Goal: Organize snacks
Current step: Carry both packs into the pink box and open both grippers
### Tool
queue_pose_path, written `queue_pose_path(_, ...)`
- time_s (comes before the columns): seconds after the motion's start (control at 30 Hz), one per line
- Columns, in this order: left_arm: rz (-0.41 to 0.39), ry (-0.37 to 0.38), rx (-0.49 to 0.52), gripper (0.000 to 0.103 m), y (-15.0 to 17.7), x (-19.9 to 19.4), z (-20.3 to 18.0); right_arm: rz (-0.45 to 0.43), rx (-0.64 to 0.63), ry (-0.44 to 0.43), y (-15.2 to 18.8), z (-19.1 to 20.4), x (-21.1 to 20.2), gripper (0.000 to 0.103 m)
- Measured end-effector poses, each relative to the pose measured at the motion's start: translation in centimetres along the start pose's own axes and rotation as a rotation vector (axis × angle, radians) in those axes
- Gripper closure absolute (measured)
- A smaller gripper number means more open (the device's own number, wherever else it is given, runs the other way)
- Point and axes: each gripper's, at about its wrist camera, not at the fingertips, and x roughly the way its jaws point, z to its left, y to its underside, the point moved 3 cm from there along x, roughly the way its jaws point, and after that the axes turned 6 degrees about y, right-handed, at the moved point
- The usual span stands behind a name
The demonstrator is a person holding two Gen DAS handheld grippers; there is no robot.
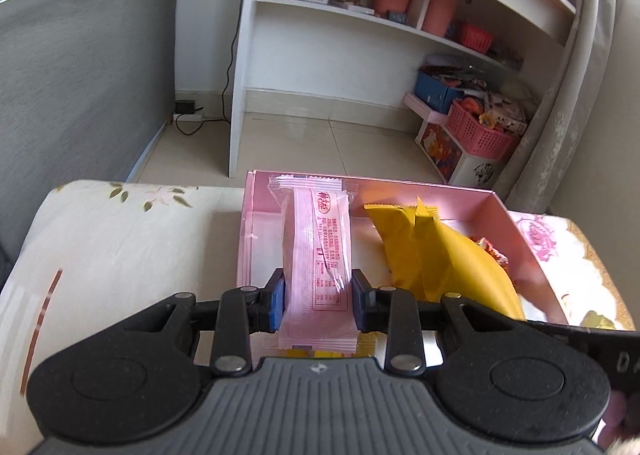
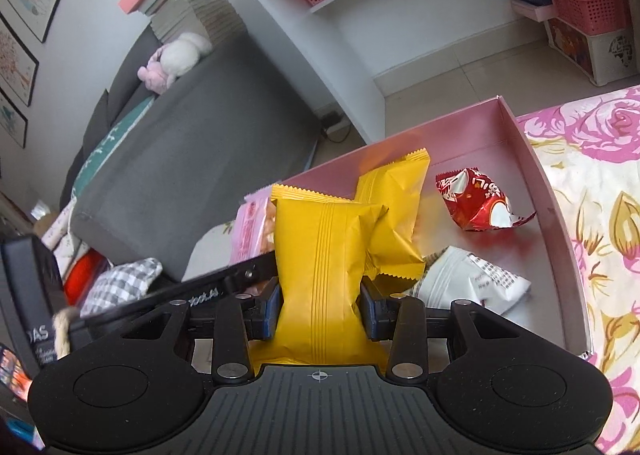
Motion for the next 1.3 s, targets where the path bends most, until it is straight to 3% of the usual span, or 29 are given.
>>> queue_pose_path(0.37,0.021,0.003,0.029,0.073,-0.9,2.6,-0.7,-0.021,-0.084,0.122,0.2,-0.9,1.1,0.065)
queue_pose_path(0.9,0.058,-0.103,0.076,0.073,0.0,2.6,-0.2,-0.027,-0.065,0.119,0.0,-1.2,0.8,0.061)
queue_pose_path(0.93,0.063,-0.107,0.081,0.071,0.0,2.6,-0.3,-0.025,-0.061,0.116,-0.1,-1.3,0.8,0.061)
queue_pose_path(1.0,0.061,-0.111,0.085,0.070,0.0,2.4,-0.5,-0.032,-0.049,0.105,-0.2,-1.3,0.5,0.046)
queue_pose_path(1.07,0.046,-0.099,0.076,0.060,0.0,2.1,-0.5,-0.044,-0.036,0.094,-0.4,-1.3,0.1,0.036)
queue_pose_path(1.13,0.026,-0.073,0.065,0.049,0.0,1.9,-0.6,-0.056,-0.032,0.086,-0.7,-1.3,-0.3,0.035)
queue_pose_path(1.3,0.016,-0.057,0.070,0.035,0.1,0.8,-1.1,-0.075,-0.019,0.088,-1.0,-1.5,-1.5,0.032)
